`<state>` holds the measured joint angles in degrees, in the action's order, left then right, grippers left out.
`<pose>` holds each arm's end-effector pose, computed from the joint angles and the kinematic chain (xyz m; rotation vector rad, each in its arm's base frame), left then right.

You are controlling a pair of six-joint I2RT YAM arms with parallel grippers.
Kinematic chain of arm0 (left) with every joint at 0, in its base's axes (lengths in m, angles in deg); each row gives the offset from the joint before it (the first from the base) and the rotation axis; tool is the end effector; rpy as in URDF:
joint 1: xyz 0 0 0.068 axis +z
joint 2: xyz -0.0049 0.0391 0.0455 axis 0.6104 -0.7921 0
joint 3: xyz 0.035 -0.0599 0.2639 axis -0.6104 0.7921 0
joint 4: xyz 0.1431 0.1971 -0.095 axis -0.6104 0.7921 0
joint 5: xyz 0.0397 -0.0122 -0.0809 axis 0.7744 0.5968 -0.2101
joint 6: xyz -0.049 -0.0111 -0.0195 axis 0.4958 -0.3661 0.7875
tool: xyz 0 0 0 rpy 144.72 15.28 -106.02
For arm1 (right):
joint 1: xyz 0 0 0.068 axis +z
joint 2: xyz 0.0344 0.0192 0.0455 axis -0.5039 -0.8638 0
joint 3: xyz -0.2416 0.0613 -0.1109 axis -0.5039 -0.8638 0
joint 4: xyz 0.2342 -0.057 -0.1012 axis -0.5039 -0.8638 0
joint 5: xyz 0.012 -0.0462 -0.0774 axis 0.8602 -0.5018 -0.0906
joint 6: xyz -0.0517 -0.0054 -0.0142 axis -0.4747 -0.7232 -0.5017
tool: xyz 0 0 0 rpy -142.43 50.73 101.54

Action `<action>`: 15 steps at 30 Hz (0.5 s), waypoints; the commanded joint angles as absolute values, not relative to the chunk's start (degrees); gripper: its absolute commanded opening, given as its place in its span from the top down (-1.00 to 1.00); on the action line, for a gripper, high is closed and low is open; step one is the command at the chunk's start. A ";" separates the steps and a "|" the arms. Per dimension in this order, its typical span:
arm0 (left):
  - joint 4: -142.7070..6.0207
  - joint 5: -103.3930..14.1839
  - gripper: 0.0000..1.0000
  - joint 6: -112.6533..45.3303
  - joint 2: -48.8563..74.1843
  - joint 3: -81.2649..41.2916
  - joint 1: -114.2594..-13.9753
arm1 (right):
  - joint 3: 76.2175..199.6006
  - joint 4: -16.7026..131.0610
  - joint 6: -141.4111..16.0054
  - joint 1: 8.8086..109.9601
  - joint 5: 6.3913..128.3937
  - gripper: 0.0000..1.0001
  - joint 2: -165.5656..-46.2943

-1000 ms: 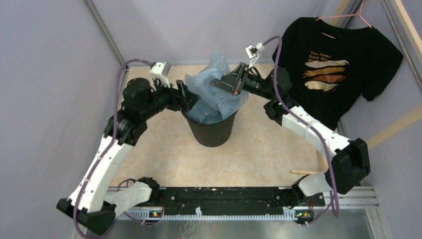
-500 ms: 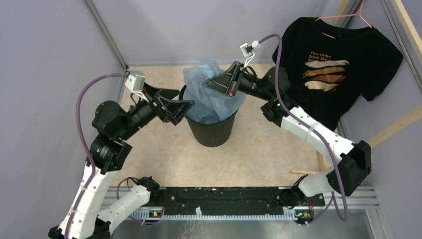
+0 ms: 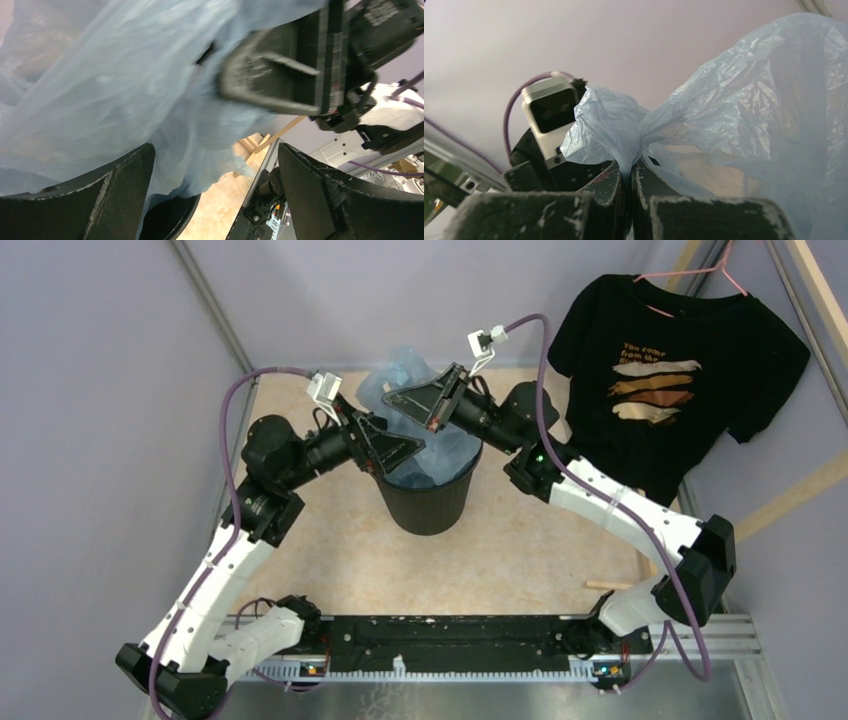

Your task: Put the trash bags into the trash bin

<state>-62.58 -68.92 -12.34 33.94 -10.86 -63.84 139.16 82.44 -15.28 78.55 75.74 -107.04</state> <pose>0.1725 -0.1062 0.4342 0.4049 1.5748 -1.2311 0.2160 0.2572 0.4481 -0.2075 1.4327 1.6882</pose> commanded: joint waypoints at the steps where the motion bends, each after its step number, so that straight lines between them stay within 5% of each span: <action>1: -68.74 -70.26 -0.97 -11.14 34.75 -11.43 -64.15 | 141.36 82.97 -14.22 79.23 70.86 1.00 -107.71; 4: -68.61 -70.02 -0.86 -10.42 33.71 -11.28 -64.16 | 141.38 83.22 -14.15 79.65 70.82 1.00 -108.02; 8: -67.38 -67.47 -0.44 -10.17 32.34 -11.61 -64.14 | 141.29 83.21 -14.33 80.50 70.44 1.00 -108.05; 15: -69.09 -65.15 -0.12 -8.45 31.87 -10.84 -64.15 | 139.90 83.26 -14.49 81.73 69.81 1.00 -108.06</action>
<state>-65.09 -66.93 -9.45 31.67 -10.86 -63.92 139.16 81.74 -14.41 80.67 70.78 -108.00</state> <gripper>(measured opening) 0.604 0.007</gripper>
